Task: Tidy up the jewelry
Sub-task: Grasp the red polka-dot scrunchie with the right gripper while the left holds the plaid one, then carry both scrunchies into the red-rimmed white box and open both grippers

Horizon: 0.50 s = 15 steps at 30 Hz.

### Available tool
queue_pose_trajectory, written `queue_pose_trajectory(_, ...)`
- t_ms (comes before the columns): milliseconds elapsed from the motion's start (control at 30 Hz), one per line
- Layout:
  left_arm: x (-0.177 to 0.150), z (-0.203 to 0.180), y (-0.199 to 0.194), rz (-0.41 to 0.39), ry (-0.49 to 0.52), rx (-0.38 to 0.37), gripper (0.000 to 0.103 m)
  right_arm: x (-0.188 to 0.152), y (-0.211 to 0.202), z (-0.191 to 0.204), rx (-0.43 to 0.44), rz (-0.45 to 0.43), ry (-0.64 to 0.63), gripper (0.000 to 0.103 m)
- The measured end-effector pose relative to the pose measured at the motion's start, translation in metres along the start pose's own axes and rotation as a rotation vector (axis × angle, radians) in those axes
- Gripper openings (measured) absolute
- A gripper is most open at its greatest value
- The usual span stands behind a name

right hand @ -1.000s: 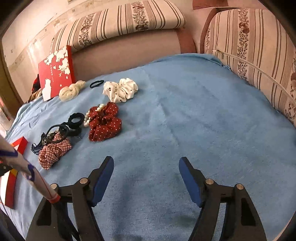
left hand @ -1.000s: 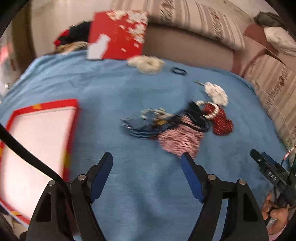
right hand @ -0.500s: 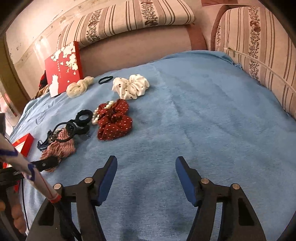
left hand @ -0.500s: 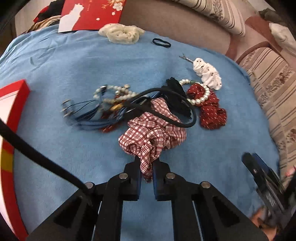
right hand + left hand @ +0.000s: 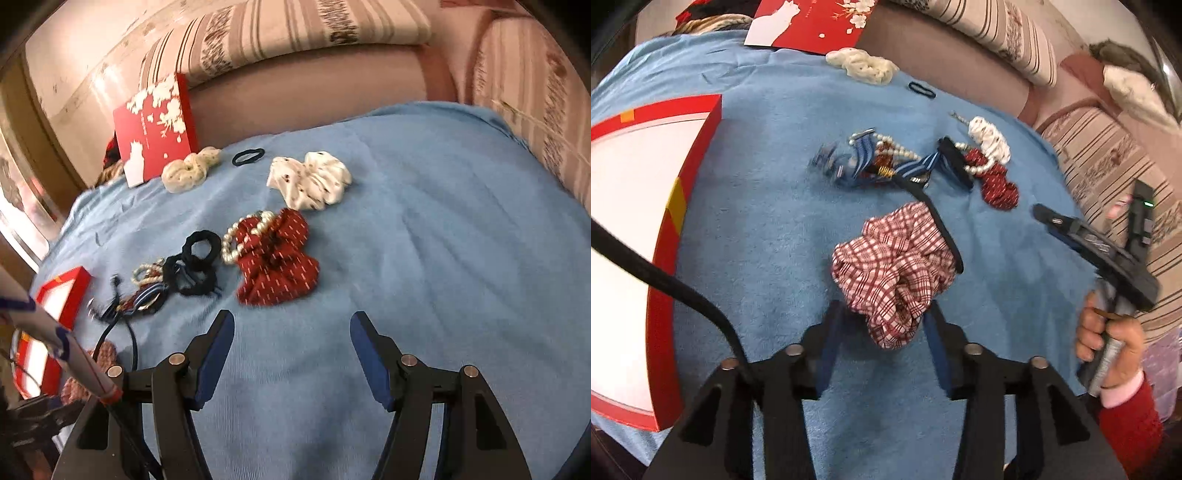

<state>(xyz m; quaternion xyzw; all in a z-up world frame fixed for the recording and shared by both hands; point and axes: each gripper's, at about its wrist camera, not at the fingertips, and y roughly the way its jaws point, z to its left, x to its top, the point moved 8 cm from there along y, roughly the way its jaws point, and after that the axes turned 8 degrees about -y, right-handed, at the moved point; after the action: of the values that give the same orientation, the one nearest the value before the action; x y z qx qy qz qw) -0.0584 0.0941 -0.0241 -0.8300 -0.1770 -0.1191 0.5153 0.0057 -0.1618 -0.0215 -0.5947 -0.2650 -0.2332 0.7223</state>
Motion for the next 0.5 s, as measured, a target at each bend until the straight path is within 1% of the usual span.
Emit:
queue_pose_trajectory(67,0.003,-0.004,0.000,-0.013,0.006,-0.014,0.051,0.008,0.016,0.008,0.010,0.021,-0.014,0.070)
queue_pose_trajectory(100,0.005,-0.006,-0.001,-0.021,0.017,-0.019,0.054,0.011,0.024,0.012,0.005,0.029,-0.023,0.070)
queue_pose_trajectory(167,0.006,-0.008,0.002,-0.023,0.029,-0.026,0.057,0.014,0.038,0.017,-0.006,0.046,-0.038,0.070)
queue_pose_trajectory(233,0.008,-0.009,0.009,-0.004,0.027,-0.042,0.058,0.015,0.051,0.020,-0.015,0.065,-0.046,0.070)
queue_pose_trajectory(267,0.009,-0.011,0.014,0.002,0.027,-0.044,0.058,0.014,0.059,0.021,-0.027,0.081,-0.050,0.067)
queue_pose_trajectory(333,0.012,-0.012,0.022,0.009,0.032,-0.032,0.058,0.015,0.062,0.018,-0.051,0.089,-0.041,0.033)
queue_pose_trajectory(367,0.013,-0.013,0.024,0.009,0.035,-0.029,0.056,0.015,0.061,0.017,-0.029,0.091,-0.025,0.024)
queue_pose_trajectory(400,0.014,-0.014,0.025,0.010,0.040,-0.021,0.033,0.014,0.059,0.016,0.018,0.108,0.012,0.012)
queue_pose_trajectory(433,0.013,-0.016,0.027,0.028,0.046,-0.014,0.017,0.013,0.056,0.015,0.044,0.118,0.040,0.012)
queue_pose_trajectory(467,0.010,-0.017,0.028,0.054,0.046,-0.012,0.010,0.010,0.051,0.014,0.059,0.125,0.056,0.011)
queue_pose_trajectory(500,0.009,-0.018,0.027,0.062,0.038,-0.009,0.010,0.006,0.044,0.014,0.076,0.130,0.066,0.011)
